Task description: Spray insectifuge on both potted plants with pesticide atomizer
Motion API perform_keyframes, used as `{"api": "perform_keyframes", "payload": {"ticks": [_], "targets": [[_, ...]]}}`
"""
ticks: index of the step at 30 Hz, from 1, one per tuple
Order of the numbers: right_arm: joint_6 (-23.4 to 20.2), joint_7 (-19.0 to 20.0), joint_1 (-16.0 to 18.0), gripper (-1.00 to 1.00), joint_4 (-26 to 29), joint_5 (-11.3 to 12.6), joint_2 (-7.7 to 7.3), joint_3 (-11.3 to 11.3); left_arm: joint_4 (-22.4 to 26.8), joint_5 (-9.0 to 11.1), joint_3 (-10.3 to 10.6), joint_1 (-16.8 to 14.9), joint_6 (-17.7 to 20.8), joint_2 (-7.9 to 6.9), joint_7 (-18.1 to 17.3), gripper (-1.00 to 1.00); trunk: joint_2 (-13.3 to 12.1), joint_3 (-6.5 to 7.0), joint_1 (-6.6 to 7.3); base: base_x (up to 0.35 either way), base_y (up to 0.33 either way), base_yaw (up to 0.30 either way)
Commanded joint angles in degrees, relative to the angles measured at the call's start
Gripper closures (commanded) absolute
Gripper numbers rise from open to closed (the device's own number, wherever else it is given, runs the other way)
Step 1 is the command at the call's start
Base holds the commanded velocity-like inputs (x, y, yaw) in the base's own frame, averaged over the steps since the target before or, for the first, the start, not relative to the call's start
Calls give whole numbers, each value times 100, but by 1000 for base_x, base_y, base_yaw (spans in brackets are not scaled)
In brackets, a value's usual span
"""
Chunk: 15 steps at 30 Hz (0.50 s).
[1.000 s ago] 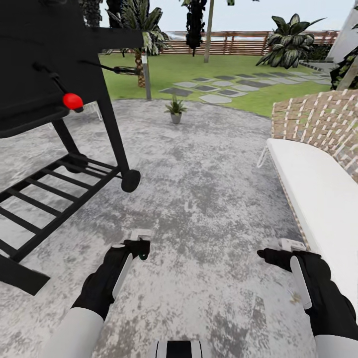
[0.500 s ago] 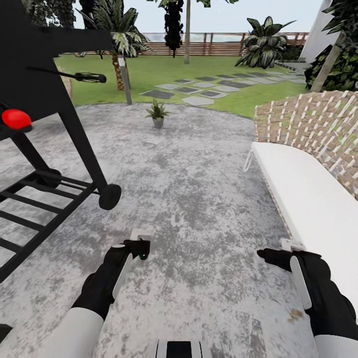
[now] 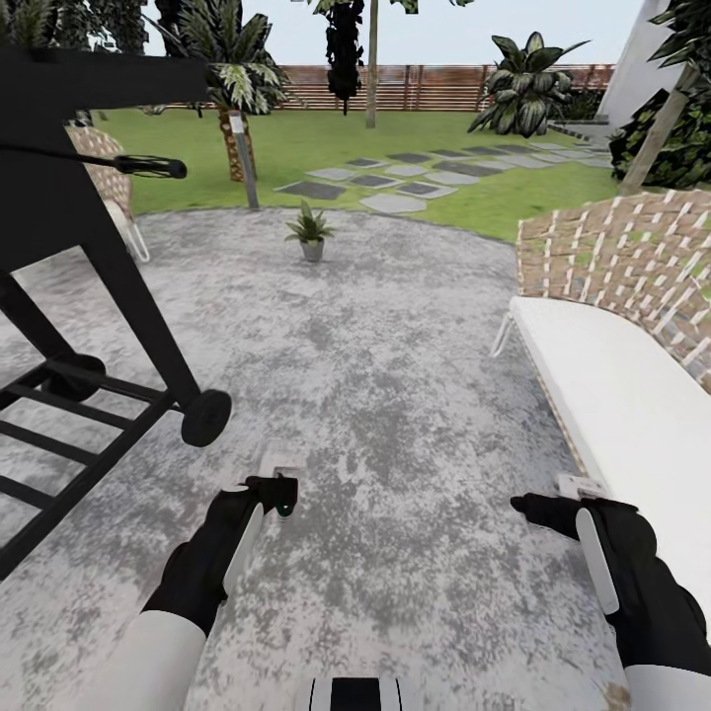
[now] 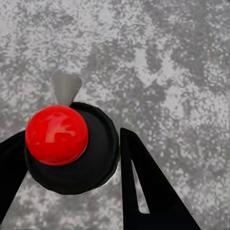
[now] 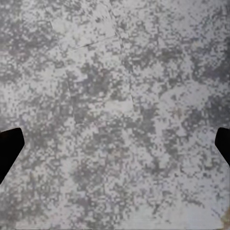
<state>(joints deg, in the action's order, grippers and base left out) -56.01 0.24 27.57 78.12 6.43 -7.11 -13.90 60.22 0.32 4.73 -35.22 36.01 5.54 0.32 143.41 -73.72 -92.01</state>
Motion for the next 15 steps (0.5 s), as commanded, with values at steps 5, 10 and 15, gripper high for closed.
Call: {"api": "perform_keyframes", "payload": {"ticks": [5,10,15], "targets": [[-24,2,3,-100,5,25,0,-5,7,3,2,-2,28,1,3,100,2,-5,-3,347,0,0],[-25,2,3,-100,7,25,0,-3,7,3,2,-2,29,2,3,100,2,-5,-3,347,0,-120],[-25,2,3,-100,6,25,0,-4,7,3,2,-2,28,0,3,100,2,-5,-3,347,0,-198]]}}
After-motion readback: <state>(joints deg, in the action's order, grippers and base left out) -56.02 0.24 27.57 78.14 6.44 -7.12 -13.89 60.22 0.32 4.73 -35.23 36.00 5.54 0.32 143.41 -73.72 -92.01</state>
